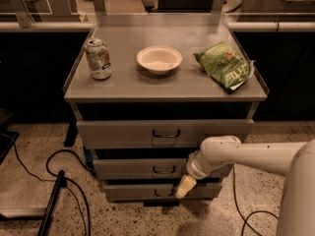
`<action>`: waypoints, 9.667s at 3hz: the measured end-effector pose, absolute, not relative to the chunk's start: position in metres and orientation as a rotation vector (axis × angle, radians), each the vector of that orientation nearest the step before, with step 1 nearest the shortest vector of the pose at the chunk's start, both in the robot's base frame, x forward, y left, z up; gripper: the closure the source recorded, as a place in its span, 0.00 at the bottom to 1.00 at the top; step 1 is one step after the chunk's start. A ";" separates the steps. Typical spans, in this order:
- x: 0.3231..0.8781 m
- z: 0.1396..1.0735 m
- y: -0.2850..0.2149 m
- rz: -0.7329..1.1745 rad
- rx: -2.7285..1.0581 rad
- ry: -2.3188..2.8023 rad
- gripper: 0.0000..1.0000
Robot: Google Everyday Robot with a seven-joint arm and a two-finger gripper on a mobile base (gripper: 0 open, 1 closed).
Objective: Open middle drawer
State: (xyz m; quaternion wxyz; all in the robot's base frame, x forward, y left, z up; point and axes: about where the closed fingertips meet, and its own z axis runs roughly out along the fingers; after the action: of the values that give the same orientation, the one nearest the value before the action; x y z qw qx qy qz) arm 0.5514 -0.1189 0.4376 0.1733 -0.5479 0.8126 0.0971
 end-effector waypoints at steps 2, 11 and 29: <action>0.553 0.414 -0.108 0.322 -1.576 2.310 0.00; 0.384 0.481 -0.165 0.450 -1.422 2.578 0.00; 0.332 0.437 -0.188 0.460 -1.750 2.695 0.00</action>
Offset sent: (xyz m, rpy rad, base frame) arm 0.0043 0.0123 -0.0323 0.0153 0.0379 0.0223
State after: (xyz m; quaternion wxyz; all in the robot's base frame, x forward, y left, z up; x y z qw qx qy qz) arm 0.3316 -0.1875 0.4366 -0.0524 -0.5382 0.8292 0.1416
